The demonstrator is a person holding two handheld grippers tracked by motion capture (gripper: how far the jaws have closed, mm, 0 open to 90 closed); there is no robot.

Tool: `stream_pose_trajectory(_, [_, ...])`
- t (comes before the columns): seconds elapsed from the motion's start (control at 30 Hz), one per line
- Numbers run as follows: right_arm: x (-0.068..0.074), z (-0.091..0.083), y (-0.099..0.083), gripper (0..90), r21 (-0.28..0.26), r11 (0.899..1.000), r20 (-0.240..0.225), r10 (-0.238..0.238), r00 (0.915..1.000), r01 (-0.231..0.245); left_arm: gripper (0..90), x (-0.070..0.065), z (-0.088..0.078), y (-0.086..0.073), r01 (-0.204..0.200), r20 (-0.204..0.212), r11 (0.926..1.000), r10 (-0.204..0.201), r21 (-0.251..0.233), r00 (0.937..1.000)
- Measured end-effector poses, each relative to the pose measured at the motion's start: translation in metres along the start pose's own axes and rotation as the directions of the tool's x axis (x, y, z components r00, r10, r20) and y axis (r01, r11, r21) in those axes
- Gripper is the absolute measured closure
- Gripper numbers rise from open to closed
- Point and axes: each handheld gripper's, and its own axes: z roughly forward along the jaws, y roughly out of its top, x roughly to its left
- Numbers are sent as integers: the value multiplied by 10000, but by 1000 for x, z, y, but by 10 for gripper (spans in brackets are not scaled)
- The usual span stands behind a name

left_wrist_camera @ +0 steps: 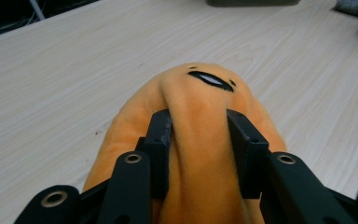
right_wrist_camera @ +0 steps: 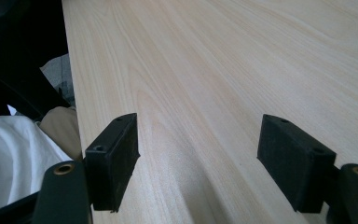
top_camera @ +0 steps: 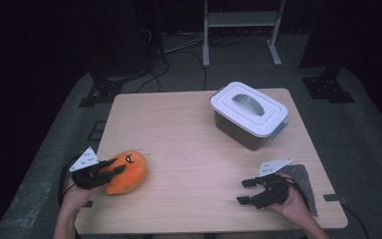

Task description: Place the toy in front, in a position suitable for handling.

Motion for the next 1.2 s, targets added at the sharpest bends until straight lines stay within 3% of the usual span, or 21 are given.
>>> stream_pose_trajectory(0.33, [0,0,0,278,-7,10000,-10,-2,10000,2,666,-5,-1,10,-39,304,9996,47,-275,9995])
stream_pose_trajectory(0.47, [0,-1,0,278,-29,10000,12,23,10000,-23,666,-11,-2,19,-122,539,9980,156,-624,9984])
stream_pose_trajectory(0.7, [-2,-5,-1,278,-262,9993,36,279,9996,-278,665,-29,9,43,-690,1129,9948,772,-749,9906])
stream_pose_trajectory(0.83, [-4,-7,-2,278,-340,9988,42,366,9993,-364,666,-35,16,49,-733,1449,9935,854,-867,9858])
stream_pose_trajectory(0.97, [-5,-9,-2,278,-384,9985,114,406,9991,-401,669,-46,33,62,-1006,1909,9913,1153,-850,9748])
stream_pose_trajectory(1.1, [-5,-11,-3,278,-436,9983,143,402,9991,-395,669,-60,47,77,-1264,2395,9865,1483,-1043,9595])
stream_pose_trajectory(1.2, [-6,-13,-4,278,-480,9981,168,394,9991,-385,669,-73,62,92,-1570,2815,9806,1844,-1171,9417])
